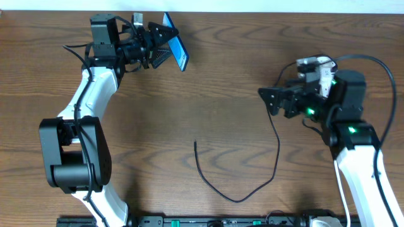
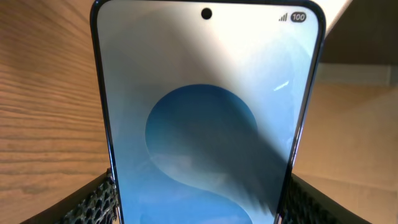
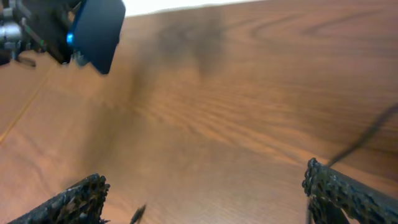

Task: Plug charger to phone and switch on socket
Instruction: 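Raise the right gripper and move it toward the held phone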

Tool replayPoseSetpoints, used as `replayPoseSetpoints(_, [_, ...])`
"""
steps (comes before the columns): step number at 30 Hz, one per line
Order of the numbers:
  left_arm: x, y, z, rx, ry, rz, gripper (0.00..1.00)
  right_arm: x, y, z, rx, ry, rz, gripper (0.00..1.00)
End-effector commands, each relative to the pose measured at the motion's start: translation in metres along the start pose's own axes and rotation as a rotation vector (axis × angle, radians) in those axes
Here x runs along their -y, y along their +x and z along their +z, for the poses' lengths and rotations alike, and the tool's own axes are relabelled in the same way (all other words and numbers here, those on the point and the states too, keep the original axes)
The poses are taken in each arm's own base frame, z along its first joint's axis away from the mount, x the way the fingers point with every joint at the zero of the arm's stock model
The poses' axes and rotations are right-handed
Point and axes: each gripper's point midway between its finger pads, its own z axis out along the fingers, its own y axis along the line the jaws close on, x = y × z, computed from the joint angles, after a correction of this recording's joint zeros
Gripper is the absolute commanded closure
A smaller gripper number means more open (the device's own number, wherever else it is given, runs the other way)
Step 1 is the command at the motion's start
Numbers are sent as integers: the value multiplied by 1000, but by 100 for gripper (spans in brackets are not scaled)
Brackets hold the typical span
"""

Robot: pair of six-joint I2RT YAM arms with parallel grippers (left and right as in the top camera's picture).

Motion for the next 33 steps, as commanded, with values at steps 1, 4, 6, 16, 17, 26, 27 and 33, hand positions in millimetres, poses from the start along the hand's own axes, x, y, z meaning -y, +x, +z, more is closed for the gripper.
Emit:
replayPoseSetpoints(1, [18,-10,-7,67,2,8,93,-24,-11,11,-17,-76,-96,1])
replayPoseSetpoints(4, [16,-14,-7,88,-8,-33,93,-35,-17,21,-27,-85,-124,1])
replayPoseSetpoints(6, [15,-15,-7,99,-12,-64,93,-41,-20,27,-32,-81,-142,1])
replayPoseSetpoints(16, [12,-20,-2,149,-31,-196,93,-62,-31,44,-33,-102,-185,1])
replayPoseSetpoints(17, [12,-19,0,154,-34,-207,93,-64,-32,45,-31,-105,-190,1])
replayPoseSetpoints(26, [12,-17,9,177,-45,-263,93,-66,-33,45,-26,-111,-175,1])
replayPoseSetpoints(27, [12,-16,10,175,-44,-262,93,-66,-32,45,-27,-111,-164,1])
replayPoseSetpoints(33, [13,-15,12,171,-42,-283,93,-67,-33,46,-25,-113,-147,1])
